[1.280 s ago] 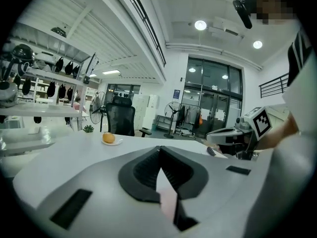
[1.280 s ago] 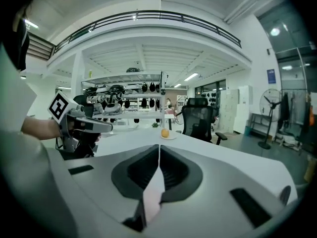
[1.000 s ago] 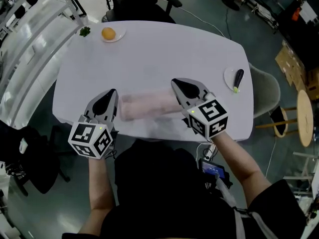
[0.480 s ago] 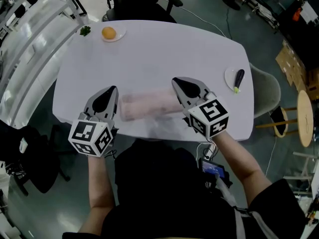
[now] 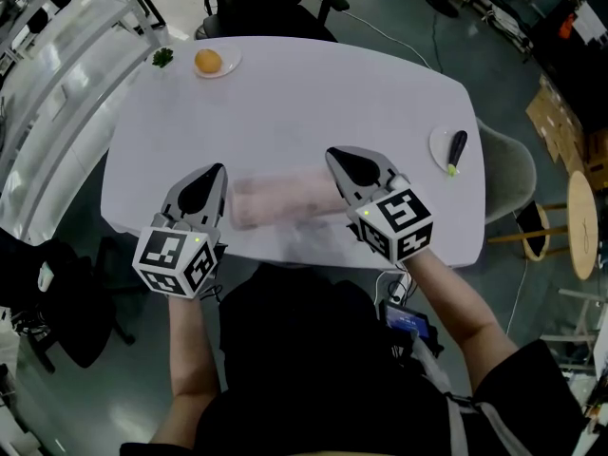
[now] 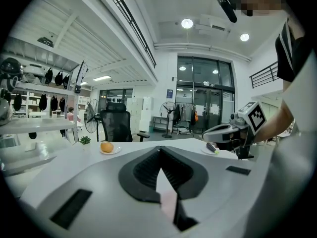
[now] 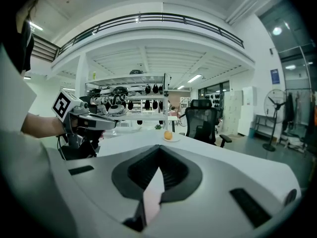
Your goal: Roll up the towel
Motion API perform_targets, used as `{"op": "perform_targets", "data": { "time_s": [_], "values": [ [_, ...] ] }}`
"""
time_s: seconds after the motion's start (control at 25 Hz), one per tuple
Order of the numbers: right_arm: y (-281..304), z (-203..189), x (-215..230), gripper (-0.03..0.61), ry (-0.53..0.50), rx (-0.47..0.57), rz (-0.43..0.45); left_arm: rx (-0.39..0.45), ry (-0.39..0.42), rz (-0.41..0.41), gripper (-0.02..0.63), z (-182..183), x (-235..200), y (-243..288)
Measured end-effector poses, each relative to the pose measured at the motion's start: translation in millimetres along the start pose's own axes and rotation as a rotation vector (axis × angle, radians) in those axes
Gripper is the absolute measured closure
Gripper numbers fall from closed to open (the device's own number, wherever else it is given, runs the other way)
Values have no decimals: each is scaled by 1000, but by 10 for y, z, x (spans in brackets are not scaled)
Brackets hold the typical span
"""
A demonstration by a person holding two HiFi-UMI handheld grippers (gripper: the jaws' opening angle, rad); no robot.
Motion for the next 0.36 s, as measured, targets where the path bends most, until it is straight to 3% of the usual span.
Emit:
{"op": "perform_targets", "data": {
  "time_s": [0.36],
  "values": [
    [31, -1, -28, 571, -1, -1, 1, -5, -4, -11, 601, -19, 30, 24]
  ]
}}
Point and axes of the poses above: the fingertips, and each gripper's own axes: y forward along the fingers, x to its right, z out of its top, the point moved 8 cm from there along -y, backward along the fingers, and after that the axes turned 4 degrees about z, right-handed, at the moved point
